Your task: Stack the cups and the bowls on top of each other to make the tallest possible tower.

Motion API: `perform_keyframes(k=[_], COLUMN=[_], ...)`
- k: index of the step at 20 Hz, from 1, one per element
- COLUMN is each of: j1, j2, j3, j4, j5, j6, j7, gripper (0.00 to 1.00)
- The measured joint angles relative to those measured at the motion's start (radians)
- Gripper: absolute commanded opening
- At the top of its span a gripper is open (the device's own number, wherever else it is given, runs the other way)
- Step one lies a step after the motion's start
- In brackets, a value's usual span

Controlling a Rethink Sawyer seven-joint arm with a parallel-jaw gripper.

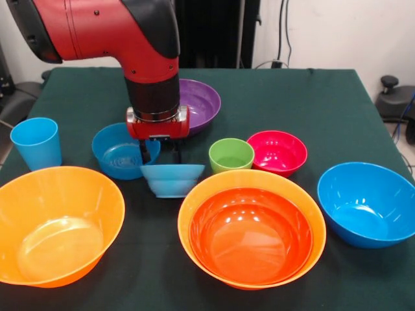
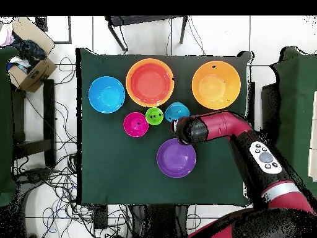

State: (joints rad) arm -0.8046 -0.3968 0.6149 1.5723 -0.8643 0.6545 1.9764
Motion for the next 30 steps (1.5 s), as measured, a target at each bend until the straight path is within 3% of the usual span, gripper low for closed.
perform_keyframes(k=[13, 14, 30], j1=[0.0, 0.0, 0.005], j2=[0.022, 0.022, -0.032], j3=[0.0, 0.0, 0.001], j4=[-0.013, -0.013, -0.013], j5=[0.0, 0.0, 0.004], j6=[0.0, 0.0, 0.07], j7=[0.0, 0.0, 0.0], gripper=[1.0, 0.0, 0.0])
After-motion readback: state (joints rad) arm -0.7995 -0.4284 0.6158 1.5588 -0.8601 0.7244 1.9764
